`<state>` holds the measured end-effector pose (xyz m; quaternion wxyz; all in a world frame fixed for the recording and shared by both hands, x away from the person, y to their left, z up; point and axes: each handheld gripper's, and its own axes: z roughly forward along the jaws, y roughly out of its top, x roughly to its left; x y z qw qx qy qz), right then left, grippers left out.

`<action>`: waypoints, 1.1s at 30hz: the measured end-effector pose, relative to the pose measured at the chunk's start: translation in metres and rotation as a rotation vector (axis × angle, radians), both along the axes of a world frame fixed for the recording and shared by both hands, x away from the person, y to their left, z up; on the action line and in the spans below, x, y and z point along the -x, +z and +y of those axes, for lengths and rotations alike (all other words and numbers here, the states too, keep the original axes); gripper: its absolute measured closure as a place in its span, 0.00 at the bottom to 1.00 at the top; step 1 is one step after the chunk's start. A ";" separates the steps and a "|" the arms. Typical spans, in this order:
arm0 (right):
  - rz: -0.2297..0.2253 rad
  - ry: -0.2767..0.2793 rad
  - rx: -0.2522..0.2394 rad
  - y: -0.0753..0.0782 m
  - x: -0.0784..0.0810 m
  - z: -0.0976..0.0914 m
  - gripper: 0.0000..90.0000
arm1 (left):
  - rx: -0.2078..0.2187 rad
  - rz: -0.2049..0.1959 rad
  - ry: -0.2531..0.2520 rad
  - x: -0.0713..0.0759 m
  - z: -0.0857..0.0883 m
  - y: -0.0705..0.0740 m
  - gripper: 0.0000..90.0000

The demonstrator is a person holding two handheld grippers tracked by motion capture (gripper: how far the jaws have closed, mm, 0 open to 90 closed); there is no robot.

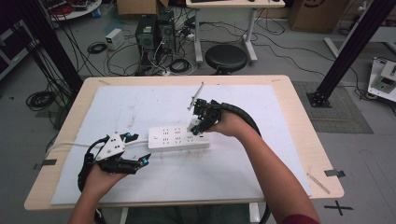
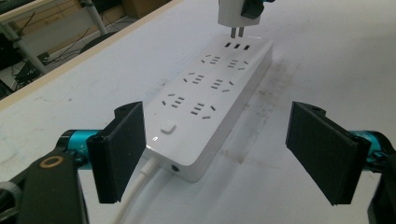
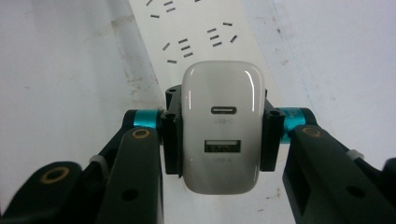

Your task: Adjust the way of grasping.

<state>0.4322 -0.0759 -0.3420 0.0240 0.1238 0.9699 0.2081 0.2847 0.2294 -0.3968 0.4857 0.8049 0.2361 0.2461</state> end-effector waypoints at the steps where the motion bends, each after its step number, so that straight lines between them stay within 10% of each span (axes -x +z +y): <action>1: 0.003 0.009 0.004 0.000 -0.001 0.001 0.70 | -0.005 0.006 -0.001 0.000 0.002 0.000 0.22; 33: -0.031 0.238 0.158 -0.017 -0.036 0.037 0.70 | 0.011 0.028 0.030 -0.001 0.018 -0.006 0.22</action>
